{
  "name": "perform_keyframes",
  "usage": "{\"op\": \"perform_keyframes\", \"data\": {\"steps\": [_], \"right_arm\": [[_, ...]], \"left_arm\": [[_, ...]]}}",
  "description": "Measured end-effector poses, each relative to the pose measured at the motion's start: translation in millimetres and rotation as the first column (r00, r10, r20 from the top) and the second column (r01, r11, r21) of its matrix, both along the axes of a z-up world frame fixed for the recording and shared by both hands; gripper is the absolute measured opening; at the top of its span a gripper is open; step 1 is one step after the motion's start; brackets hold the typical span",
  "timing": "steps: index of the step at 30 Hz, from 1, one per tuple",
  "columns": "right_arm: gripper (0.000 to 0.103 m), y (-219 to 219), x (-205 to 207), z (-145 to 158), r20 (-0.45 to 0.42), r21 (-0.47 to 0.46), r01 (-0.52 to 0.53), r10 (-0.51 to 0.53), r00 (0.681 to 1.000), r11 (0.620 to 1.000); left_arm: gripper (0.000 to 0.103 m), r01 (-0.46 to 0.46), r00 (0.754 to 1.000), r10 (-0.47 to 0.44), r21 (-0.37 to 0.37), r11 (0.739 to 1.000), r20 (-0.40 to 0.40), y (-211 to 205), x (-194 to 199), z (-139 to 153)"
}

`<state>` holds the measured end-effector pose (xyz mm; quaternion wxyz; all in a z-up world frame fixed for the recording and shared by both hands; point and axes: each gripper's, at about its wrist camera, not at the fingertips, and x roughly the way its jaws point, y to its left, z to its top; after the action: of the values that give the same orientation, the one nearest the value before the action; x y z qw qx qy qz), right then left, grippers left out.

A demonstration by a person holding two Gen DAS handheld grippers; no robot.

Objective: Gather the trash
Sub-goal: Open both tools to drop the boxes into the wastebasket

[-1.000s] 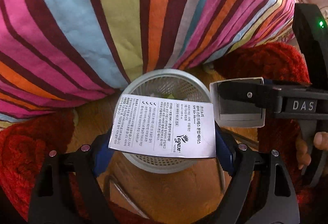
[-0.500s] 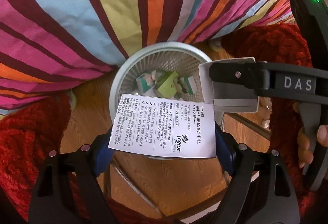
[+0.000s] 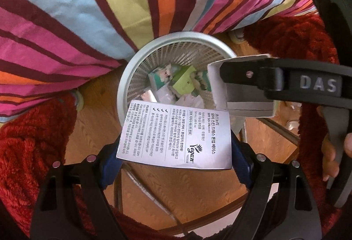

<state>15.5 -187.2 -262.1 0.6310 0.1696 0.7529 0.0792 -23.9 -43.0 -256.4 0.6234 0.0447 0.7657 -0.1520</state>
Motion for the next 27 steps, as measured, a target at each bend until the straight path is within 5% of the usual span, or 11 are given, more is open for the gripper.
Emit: {"op": "perform_keyframes", "data": {"steps": [5,7,27], "right_arm": [[0.082,5.3,-1.7,-4.6,-0.033,0.011,-0.032,0.032,0.999,0.999],[0.095,4.9,-2.0,-4.3,-0.033,0.007,-0.035,0.035,0.999,0.999],[0.095,-4.6,-1.9,7.3,0.007,0.025,0.001,-0.001,1.0,1.0]], "left_arm": [[0.092,-0.002,1.0,0.002,0.012,1.0,-0.021,1.4,0.0,-4.4],[0.094,0.001,1.0,-0.001,0.014,1.0,-0.027,1.4,-1.1,-5.3],[0.096,-0.013,0.998,0.012,0.013,1.0,0.067,4.9,-1.6,16.4]]}}
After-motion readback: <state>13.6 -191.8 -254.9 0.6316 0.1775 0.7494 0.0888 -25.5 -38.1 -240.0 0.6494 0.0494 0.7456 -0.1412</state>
